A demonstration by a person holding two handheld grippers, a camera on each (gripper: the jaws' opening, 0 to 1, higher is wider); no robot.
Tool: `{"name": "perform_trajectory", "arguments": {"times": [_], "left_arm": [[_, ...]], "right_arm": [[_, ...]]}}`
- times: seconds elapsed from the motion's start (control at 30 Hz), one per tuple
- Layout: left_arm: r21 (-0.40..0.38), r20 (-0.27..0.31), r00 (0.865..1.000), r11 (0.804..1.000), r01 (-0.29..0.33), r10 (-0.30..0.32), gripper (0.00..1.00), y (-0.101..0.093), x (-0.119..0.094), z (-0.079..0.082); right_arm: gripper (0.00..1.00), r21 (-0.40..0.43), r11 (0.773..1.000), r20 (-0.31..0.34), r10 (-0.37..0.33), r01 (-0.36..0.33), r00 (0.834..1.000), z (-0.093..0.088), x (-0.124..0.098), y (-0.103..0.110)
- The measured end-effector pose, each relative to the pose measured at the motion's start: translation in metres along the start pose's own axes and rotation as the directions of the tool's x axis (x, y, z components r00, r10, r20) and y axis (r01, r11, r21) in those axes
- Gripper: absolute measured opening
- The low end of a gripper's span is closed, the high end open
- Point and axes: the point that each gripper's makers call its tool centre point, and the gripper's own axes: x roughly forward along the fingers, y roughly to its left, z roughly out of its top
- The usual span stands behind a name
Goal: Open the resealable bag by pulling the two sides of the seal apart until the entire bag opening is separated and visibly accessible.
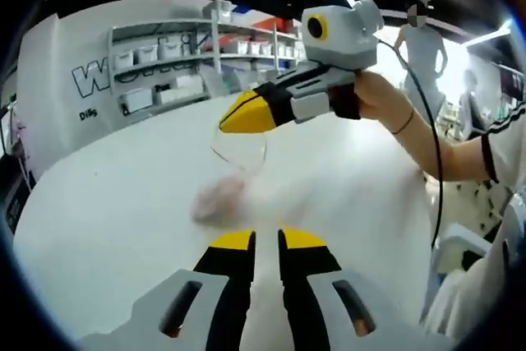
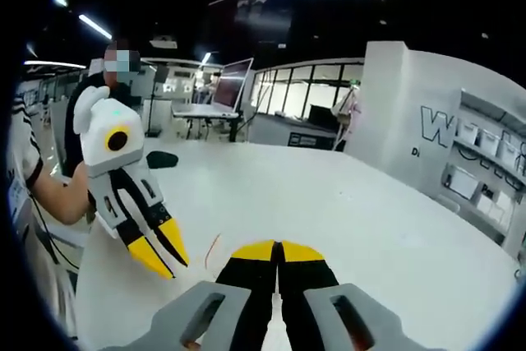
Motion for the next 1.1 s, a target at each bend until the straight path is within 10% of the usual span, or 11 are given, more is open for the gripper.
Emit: {"name": "perform_trajectory", "arguments": {"times": [1.1], "left_arm": [[0.011,0.062,0.997,0.999,-0.050,0.050,0.22,0.019,-0.003,0.008]], "right_arm": [[0.00,-0.005,0.999,0.003,-0.053,0.053,0.999,0.012,0.012,-0.045]]}}
